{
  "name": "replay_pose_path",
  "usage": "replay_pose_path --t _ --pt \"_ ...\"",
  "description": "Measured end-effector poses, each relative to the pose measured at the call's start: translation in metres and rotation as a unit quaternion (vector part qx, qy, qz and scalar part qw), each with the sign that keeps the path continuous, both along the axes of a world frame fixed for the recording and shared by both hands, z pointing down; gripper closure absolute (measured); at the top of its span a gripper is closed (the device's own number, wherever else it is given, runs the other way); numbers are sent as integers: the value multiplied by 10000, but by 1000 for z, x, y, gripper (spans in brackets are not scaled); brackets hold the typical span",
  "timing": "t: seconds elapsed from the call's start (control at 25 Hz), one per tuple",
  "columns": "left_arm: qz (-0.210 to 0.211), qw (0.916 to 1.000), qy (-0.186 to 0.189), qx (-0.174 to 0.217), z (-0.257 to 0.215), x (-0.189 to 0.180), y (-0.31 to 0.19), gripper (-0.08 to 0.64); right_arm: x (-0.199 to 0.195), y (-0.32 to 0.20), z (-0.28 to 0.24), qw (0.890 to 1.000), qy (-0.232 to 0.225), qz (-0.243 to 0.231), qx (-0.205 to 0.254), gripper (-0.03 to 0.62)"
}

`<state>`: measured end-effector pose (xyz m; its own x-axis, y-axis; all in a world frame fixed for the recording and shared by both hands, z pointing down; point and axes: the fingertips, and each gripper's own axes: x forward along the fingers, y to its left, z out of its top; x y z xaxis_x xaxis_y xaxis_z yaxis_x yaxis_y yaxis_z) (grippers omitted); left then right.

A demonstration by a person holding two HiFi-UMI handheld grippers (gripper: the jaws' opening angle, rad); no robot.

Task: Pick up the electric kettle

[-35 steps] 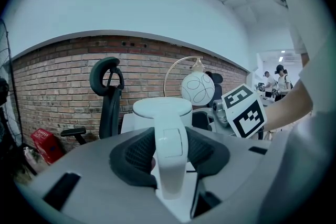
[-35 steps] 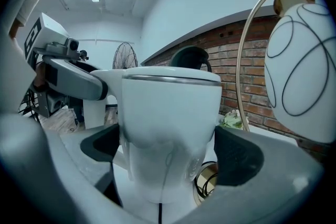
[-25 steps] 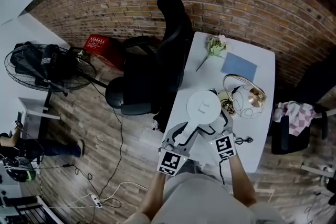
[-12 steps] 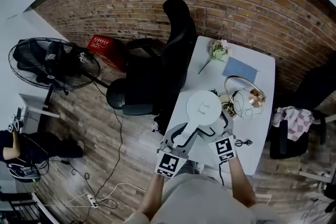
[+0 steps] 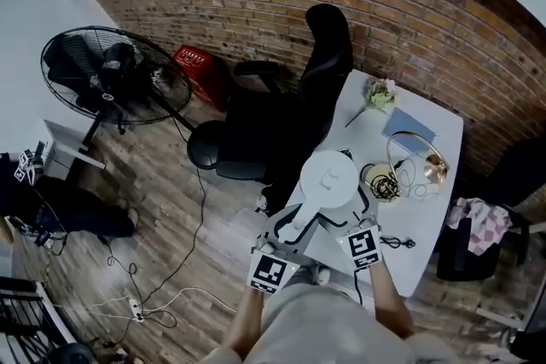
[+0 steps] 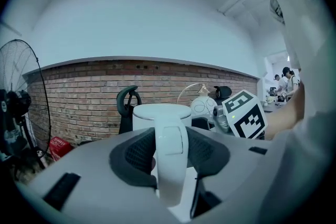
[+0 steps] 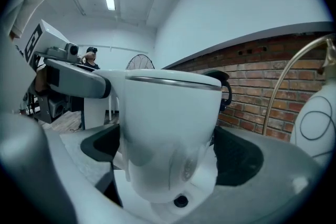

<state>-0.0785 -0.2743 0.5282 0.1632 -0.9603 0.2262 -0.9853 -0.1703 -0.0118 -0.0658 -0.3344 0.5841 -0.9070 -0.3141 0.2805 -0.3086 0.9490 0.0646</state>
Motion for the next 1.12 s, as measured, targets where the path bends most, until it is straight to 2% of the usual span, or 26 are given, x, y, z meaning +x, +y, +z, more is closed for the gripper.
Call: replay_pose_path --t 0.44,0.64,1.04,1.12 --pt "-879 9960 -28 151 -18 -36 44 397 -48 42 -17 9957 -55 -906 168 35" --pt "-1228 9922 -44 210 -25 -50 68 397 -66 67 -24 9930 -102 -1178 37 35" --pt "-1808 9832 -33 255 -34 -74 114 397 -96 114 -34 9841 -129 -1771 57 35" --pt "-1846 9819 -164 397 -40 -78 121 397 -101 123 -35 9822 -141 -1872 51 35"
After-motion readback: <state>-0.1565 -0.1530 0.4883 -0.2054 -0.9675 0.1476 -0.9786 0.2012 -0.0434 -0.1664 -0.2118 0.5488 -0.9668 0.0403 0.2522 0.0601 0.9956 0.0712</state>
